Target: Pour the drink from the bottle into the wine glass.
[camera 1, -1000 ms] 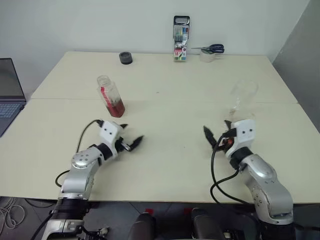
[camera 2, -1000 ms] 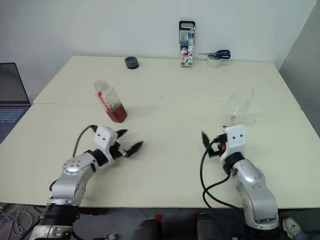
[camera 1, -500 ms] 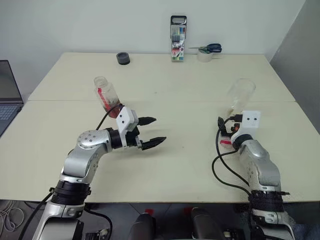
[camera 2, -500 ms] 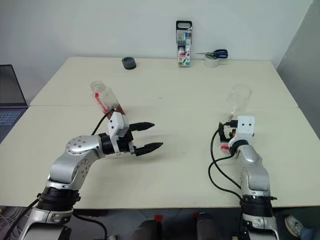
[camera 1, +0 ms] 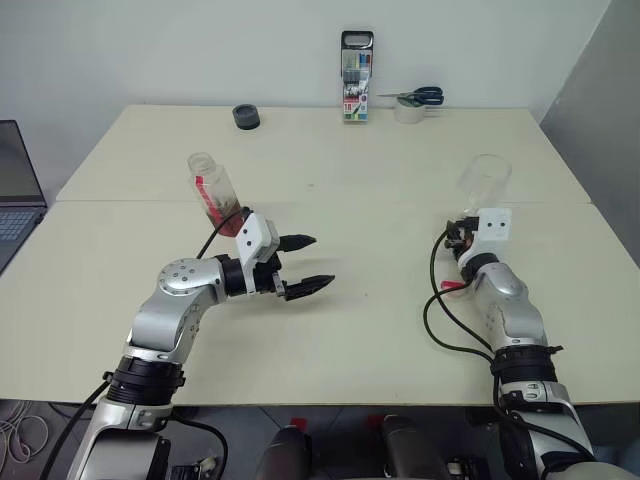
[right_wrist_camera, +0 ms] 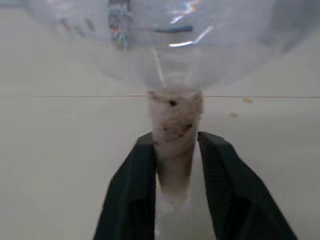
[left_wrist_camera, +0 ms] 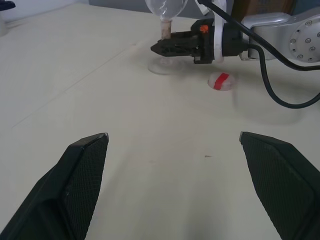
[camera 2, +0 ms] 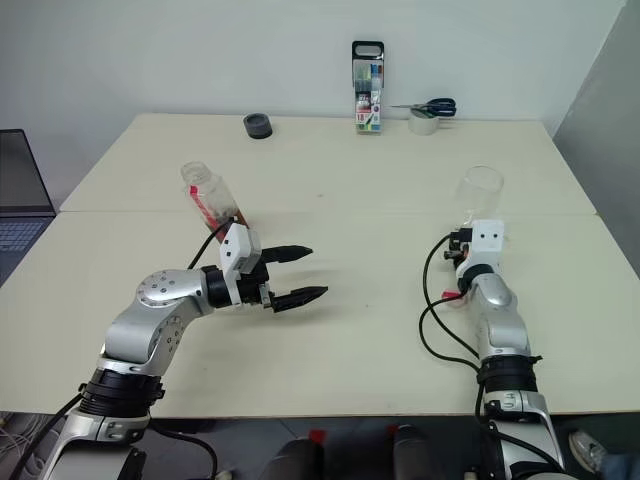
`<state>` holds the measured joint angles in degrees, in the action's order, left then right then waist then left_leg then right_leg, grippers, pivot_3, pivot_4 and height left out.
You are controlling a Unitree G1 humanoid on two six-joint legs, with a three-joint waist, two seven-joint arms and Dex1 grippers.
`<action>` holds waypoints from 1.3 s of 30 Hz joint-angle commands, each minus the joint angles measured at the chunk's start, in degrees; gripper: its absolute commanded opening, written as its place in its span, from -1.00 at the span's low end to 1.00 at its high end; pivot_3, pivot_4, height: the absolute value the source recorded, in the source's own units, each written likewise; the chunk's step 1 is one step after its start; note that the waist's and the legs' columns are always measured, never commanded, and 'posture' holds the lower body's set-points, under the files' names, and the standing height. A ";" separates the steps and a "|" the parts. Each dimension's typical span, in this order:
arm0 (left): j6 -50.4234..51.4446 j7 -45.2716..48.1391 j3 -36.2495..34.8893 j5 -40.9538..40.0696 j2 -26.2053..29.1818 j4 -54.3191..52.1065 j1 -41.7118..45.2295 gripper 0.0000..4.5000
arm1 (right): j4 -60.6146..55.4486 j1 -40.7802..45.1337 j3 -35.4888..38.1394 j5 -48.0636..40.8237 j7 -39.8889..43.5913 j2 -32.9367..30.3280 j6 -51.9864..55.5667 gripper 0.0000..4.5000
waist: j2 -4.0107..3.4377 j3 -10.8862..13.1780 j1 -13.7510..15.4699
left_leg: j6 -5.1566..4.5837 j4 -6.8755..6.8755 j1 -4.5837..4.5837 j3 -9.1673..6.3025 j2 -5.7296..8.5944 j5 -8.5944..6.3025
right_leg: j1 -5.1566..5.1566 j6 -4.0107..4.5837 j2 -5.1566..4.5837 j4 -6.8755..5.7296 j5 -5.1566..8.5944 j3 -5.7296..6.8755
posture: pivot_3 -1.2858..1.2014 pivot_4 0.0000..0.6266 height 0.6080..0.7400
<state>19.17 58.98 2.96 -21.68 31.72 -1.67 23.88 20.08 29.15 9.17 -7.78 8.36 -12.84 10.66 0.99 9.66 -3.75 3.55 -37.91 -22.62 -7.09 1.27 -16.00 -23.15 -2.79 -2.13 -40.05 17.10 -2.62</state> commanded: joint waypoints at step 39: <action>11.06 -13.40 -15.74 -9.16 7.79 -18.42 -6.80 1.00 | 18.32 11.11 -16.67 4.19 19.18 11.08 -13.21 0.99 | -0.10 0.06 -1.12 | 0.21 0.08 0.05 -0.40 0.00 0.11 | -0.01 0.01 -0.01 0.01 0.00 0.05 | 0.03 -0.52 1.00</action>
<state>30.82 45.69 -12.73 -29.48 39.70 -18.30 15.99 41.93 40.78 -7.92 -3.43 26.75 -1.53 -2.81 0.88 9.72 -4.87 3.76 -37.83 -22.58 -7.49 1.26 -15.89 -23.17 -2.79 -2.15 -40.04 17.10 -2.56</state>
